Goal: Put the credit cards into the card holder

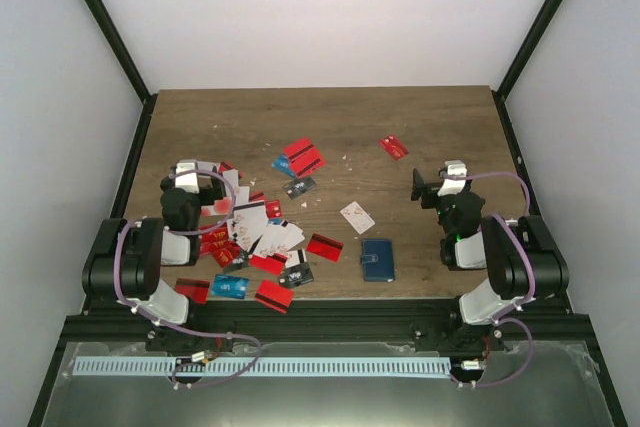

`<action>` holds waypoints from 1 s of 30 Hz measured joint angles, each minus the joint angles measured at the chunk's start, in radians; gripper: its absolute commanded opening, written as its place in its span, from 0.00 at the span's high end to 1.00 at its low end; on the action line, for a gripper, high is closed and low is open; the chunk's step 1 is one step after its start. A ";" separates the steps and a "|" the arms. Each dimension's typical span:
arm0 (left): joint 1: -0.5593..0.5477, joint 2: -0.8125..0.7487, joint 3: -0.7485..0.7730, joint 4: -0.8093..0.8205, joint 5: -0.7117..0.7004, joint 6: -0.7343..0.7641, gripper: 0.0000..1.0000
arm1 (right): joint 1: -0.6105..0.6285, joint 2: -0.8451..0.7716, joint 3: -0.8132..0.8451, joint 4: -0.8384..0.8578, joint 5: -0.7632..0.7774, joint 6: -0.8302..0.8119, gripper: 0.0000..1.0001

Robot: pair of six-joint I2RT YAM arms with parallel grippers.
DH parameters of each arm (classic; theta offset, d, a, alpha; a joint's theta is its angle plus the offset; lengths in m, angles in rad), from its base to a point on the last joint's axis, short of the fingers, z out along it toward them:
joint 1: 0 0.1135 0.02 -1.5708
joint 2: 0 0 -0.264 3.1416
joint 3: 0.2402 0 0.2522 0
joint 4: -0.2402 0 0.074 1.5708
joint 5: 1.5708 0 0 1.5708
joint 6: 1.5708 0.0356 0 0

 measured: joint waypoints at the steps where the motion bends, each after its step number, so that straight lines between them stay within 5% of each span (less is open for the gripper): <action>1: 0.000 0.000 0.000 0.000 0.000 0.000 0.00 | 0.000 0.000 0.000 0.000 0.000 0.000 0.00; 18: 0.000 -0.014 0.005 -0.027 -0.028 -0.005 0.00 | 0.003 -0.013 0.002 -0.021 0.039 0.005 0.00; 30: -0.006 -0.399 0.433 -0.747 -0.117 -0.123 0.00 | 0.047 -0.386 0.454 -0.735 0.157 0.163 0.00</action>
